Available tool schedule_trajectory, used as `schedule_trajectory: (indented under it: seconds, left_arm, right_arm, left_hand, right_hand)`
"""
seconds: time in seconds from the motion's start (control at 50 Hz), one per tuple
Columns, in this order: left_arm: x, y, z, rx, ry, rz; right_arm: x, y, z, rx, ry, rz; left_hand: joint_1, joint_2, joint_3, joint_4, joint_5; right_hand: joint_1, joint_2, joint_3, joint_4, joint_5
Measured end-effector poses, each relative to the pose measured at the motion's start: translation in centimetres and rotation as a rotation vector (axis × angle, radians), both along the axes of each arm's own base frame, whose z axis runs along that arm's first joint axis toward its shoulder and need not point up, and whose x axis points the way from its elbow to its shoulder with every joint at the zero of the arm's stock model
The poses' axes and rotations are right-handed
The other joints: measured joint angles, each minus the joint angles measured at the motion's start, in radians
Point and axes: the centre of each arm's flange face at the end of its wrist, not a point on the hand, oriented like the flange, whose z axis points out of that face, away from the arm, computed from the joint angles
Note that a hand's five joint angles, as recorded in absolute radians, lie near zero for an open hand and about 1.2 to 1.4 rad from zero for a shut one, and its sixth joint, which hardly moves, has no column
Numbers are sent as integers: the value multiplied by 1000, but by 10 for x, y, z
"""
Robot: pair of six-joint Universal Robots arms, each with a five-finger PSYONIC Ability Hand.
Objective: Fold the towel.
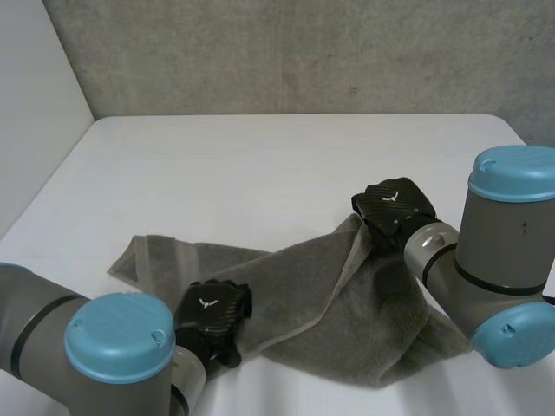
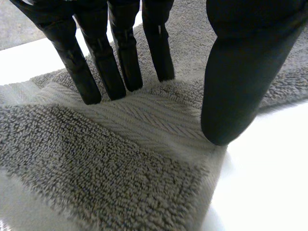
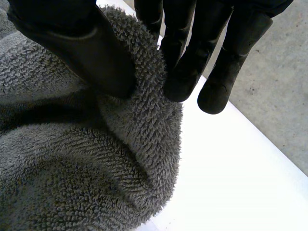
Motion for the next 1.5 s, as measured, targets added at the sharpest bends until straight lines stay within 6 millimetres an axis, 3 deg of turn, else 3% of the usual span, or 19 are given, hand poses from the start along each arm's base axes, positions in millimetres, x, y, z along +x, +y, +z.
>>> schedule_trajectory:
  seconds: [0.1, 0.18, 0.46, 0.56, 0.66, 0.76, 0.84, 0.88, 0.98, 1.12, 1.26, 1.3, 1.38, 1.5]
  left_arm:
    - [-3, -4, -2, -23, 20, 0]
    - [-6, -7, -1, -51, 32, -3]
    - [-1, -24, 2, -129, -14, 1]
    - [5, -34, 16, -156, 4, 35]
    - [15, -49, 48, -227, 61, 83]
    - [32, -65, 102, -358, 143, 118]
    - [44, -73, 134, -446, 179, 121]
    - [49, -76, 143, -472, 185, 119]
    - [55, -91, 137, -442, 166, 102]
    - [47, -122, 83, -261, 97, 83]
    - [38, -140, 49, -154, 63, 79]
    - [37, -140, 46, -140, 62, 78]
    - [34, -132, 49, -123, 71, 70]
    - [25, -100, 64, -112, 123, 29]
  right_arm:
    - [0, 0, 1, -2, -1, 0]
    - [-1, 0, 3, -7, -4, -1]
    - [-2, 1, 10, -23, -12, 0]
    - [-2, 2, 18, -40, -19, 2]
    - [-5, 6, 44, -107, -43, 3]
    - [-16, 26, 109, -267, -113, 8]
    - [-26, 46, 148, -351, -134, 22]
    - [-29, 52, 155, -357, -123, 31]
    - [-29, 51, 136, -243, -20, 61]
    - [-16, 29, 85, -82, 135, 109]
    - [0, 5, 56, -32, 182, 128]
    - [3, 2, 52, -28, 183, 130]
    - [7, -2, 47, -24, 178, 126]
    - [7, -8, 43, -24, 156, 78]
  left_hand:
    - [322, 320, 318, 321, 326]
    - [442, 478, 475, 474, 457]
    - [465, 508, 506, 508, 483]
    - [467, 508, 507, 509, 483]
    - [471, 509, 507, 509, 484]
    - [476, 509, 508, 509, 497]
    - [490, 509, 508, 509, 507]
    - [493, 509, 508, 509, 509]
    - [493, 510, 508, 509, 509]
    - [493, 510, 508, 509, 509]
    - [493, 506, 505, 506, 509]
    - [384, 399, 400, 399, 420]
    - [-72, -72, -71, -60, -56]
    - [-344, -348, -347, -346, -344]
  right_hand:
    - [0, 0, 0, 0, 0]
    - [0, 0, 0, 0, 0]
    - [0, 0, 0, 0, 0]
    - [0, 0, 0, 0, 0]
    - [0, 0, 0, 0, 0]
    - [0, 6, 0, 0, -1]
    - [0, 16, 0, 0, -1]
    - [0, 19, 0, 0, -1]
    - [0, 19, 0, 0, -1]
    - [0, 19, 1, 0, -1]
    - [0, 19, 1, 0, -1]
    - [0, 19, 1, 0, -1]
    - [0, 19, 1, 0, -1]
    - [0, 19, 1, 0, -1]
